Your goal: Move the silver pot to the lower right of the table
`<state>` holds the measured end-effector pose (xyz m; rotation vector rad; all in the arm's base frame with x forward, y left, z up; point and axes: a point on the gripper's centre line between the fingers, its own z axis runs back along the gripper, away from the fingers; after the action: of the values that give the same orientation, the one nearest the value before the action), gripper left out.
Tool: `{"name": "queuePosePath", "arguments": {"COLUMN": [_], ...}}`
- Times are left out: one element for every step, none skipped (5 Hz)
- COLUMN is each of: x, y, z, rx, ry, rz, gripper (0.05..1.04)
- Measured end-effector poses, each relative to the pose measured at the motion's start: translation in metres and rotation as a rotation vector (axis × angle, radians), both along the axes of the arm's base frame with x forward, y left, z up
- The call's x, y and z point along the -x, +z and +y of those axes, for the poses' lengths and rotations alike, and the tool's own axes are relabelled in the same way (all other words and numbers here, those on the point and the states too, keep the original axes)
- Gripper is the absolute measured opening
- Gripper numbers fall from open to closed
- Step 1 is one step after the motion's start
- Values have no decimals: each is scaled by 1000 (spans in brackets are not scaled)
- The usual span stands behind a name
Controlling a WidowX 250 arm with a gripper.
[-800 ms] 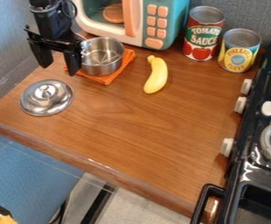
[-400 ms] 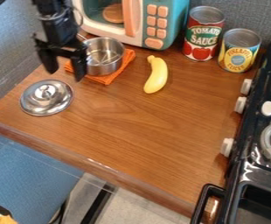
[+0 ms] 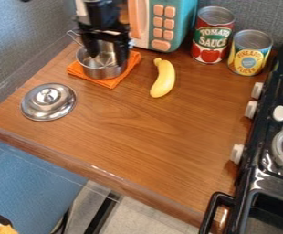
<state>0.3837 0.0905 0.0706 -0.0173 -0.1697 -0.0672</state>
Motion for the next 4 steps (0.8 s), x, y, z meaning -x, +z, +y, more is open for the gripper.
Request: {"name": "queuePosePath", "arguments": {"x": [-19, -25, -24, -23], "y": [-9, -28, -36, -39], "z": [-13, -13, -13, -13], "rx": [7, -6, -20, -32], "ry": [-17, -20, -32, -44], "rz": [14, 59, 75, 78], "gripper": [1001, 963, 703, 392]}}
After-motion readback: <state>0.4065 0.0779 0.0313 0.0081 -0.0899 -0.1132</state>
